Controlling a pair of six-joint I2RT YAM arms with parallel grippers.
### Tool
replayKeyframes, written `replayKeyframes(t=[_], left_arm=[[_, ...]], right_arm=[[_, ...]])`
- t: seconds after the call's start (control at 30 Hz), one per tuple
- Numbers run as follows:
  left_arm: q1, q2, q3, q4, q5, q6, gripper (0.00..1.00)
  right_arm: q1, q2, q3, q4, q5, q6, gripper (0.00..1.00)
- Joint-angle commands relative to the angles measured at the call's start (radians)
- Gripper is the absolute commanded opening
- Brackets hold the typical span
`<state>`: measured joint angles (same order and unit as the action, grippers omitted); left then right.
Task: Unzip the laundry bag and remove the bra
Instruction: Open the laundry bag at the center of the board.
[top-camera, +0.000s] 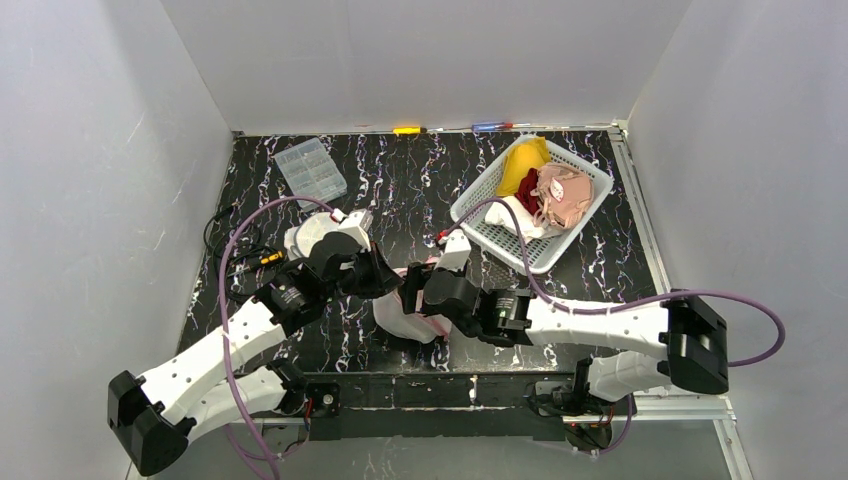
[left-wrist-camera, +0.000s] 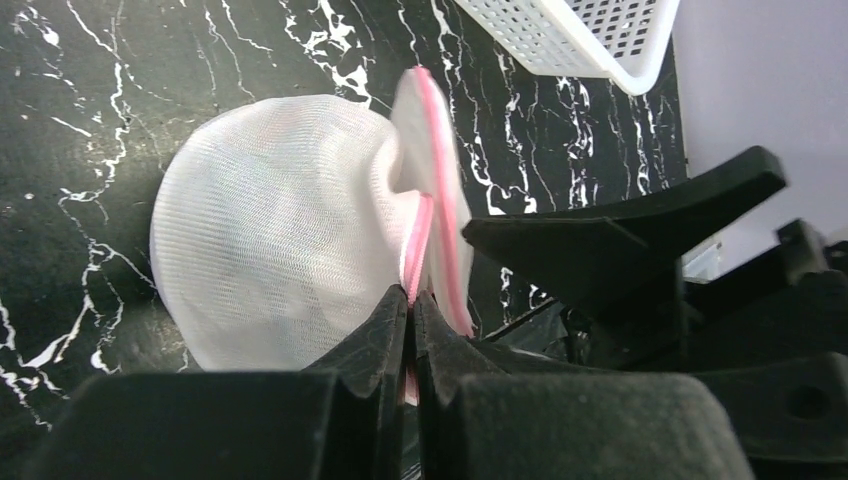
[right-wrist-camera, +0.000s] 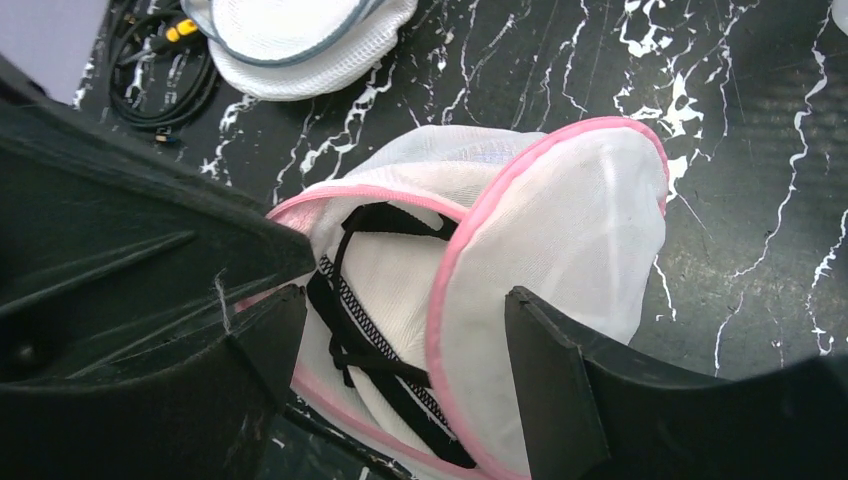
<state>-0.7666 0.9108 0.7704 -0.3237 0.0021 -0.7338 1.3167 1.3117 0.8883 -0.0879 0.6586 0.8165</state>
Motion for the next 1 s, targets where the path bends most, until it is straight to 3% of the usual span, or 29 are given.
replayKeyframes(t=[0.0, 0.13, 0.47, 0.6, 0.77, 0.87, 0.97], left_arm=[[0.007, -0.017, -0.022, 0.046, 0.035, -0.032, 0.00], [0.006, -0.026, -0.023, 0.035, 0.023, -0.031, 0.00], [0.007, -0.055, -0.050, -0.024, -0.086, -0.020, 0.00], [0.007, -0.063, -0.066, 0.016, -0.112, -0.025, 0.00], [0.007, -0.067, -0.036, 0.104, -0.155, -0.034, 0.00], [0.007, -0.067, -0.037, 0.138, -0.183, -0.038, 0.00], [0.007, -0.072, -0.095, 0.144, -0.215, -0.056, 0.00]], right_arm=[[-0.005, 0.043, 0.059, -0.025, 0.046, 0.031, 0.79], [-0.005, 0.085, 0.097, -0.132, 0.103, 0.042, 0.70], [-0.005, -0.083, 0.003, -0.251, 0.182, 0.005, 0.01], [-0.006, -0.213, -0.076, -0.041, 0.091, -0.211, 0.01], [-0.006, -0.281, 0.022, 0.020, 0.035, -0.432, 0.01], [-0.006, -0.295, 0.069, 0.018, 0.022, -0.497, 0.01], [-0.005, -0.329, -0.001, 0.036, 0.028, -0.490, 0.01]])
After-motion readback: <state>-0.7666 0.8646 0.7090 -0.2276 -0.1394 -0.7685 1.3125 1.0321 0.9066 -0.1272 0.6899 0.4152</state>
